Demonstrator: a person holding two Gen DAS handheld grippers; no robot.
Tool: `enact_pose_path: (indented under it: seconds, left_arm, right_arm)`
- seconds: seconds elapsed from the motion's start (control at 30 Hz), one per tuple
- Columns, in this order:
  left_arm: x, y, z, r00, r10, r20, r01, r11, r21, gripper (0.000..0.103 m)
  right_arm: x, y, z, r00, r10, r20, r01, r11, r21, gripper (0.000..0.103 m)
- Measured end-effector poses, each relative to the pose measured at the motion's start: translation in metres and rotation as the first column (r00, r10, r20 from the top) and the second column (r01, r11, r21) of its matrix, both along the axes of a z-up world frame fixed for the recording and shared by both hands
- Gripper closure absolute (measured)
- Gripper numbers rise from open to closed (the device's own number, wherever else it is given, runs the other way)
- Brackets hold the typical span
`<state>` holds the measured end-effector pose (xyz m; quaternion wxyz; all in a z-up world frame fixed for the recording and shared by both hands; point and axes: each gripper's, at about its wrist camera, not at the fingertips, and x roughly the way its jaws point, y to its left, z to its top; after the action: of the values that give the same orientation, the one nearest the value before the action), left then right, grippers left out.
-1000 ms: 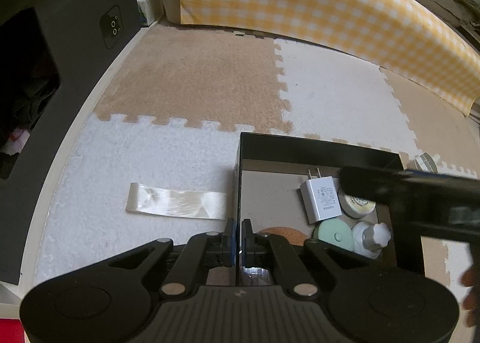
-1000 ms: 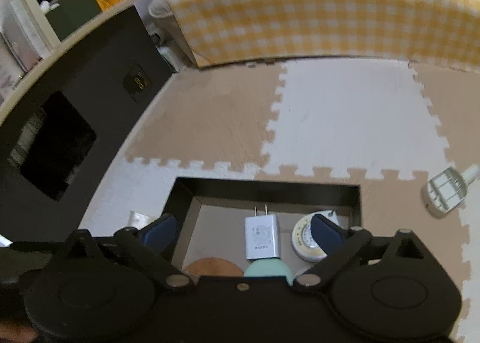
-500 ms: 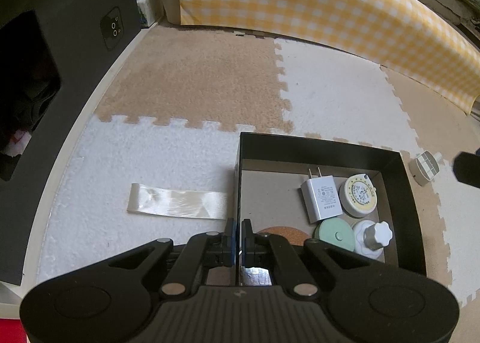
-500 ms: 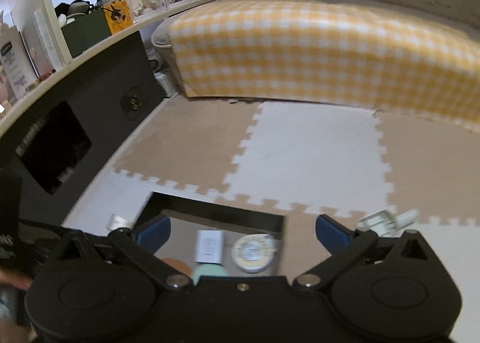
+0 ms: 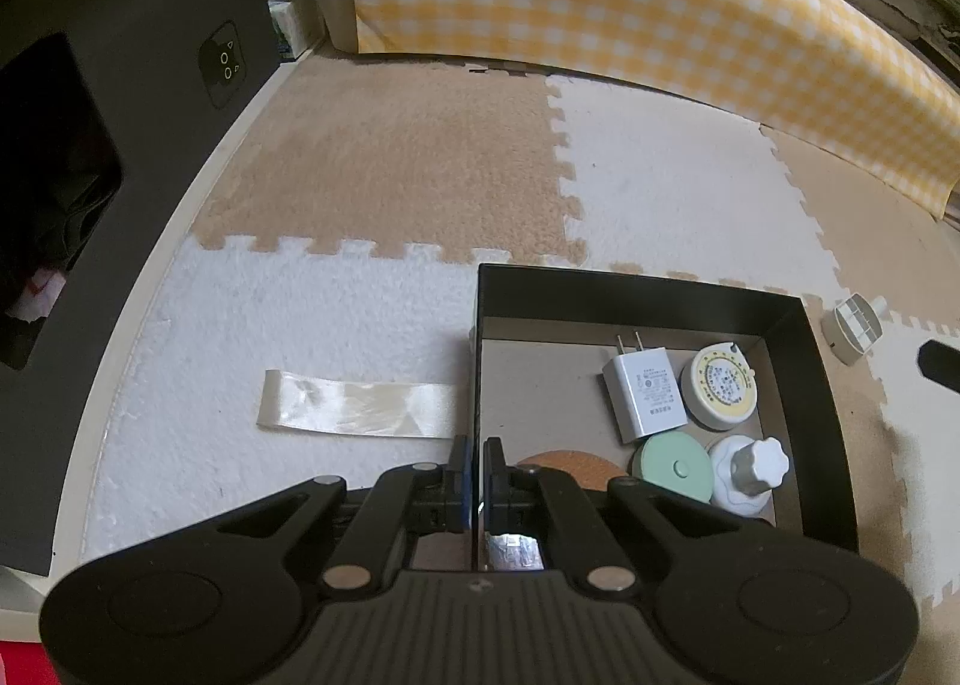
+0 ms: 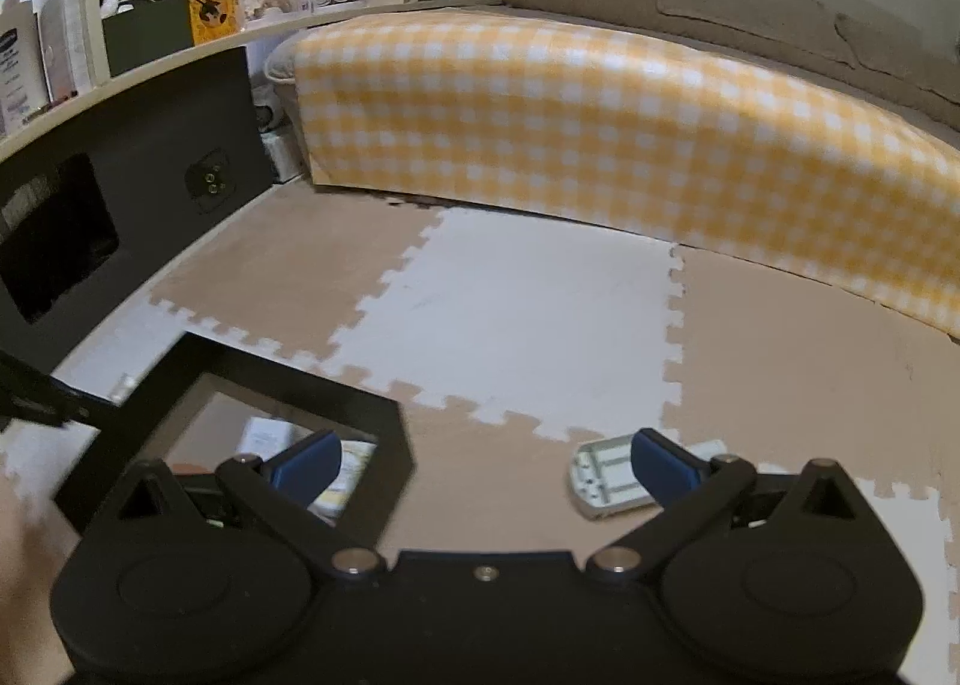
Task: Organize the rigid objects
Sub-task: 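Move the right gripper to the grey battery holder and grasp it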
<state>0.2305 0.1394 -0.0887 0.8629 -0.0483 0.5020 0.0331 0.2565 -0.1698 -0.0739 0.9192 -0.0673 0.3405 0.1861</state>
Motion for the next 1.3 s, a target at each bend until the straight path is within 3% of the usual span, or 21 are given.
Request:
enact_pose_path:
  seconds: [0.13, 0.47, 0.63, 0.93, 1.07, 1.17, 1.3]
  left_arm:
    - [0.0, 0.0, 0.0, 1.0, -0.001, 0.0, 0.001, 1.0, 0.002, 0.101]
    - [0.0, -0.001, 0.0, 1.0, -0.008, -0.001, 0.008, 1.0, 0.011, 0.101]
    - [0.0, -0.001, 0.0, 1.0, -0.008, -0.001, 0.008, 1.0, 0.011, 0.101]
    - [0.001, -0.003, -0.001, 1.0, -0.013, -0.001, 0.013, 1.0, 0.02, 0.101]
    - [0.001, -0.003, 0.0, 1.0, -0.012, -0.001, 0.012, 1.0, 0.018, 0.101]
    - [0.001, -0.003, 0.0, 1.0, -0.013, -0.001, 0.013, 1.0, 0.019, 0.101]
    - [0.001, -0.004, 0.0, 1.0, -0.013, -0.001, 0.013, 1.0, 0.02, 0.101]
  right_arm:
    - [0.014, -0.015, -0.02, 1.0, -0.017, -0.02, 0.018, 1.0, 0.022, 0.0]
    - [0.045, -0.048, -0.065, 0.998, -0.054, 0.022, 0.055, 0.998, -0.043, 0.001]
    - [0.052, -0.051, -0.078, 0.998, -0.004, 0.068, 0.011, 0.995, -0.101, 0.01]
    - [0.064, -0.041, -0.087, 0.995, 0.073, 0.071, -0.065, 0.993, -0.099, 0.022]
    - [0.064, -0.035, -0.09, 0.993, 0.095, 0.066, -0.085, 0.988, -0.132, 0.036]
    - [0.063, -0.031, -0.091, 0.994, 0.104, 0.046, -0.094, 0.981, -0.169, 0.053]
    - [0.06, -0.03, -0.094, 0.992, 0.111, 0.056, -0.098, 0.975, -0.199, 0.053]
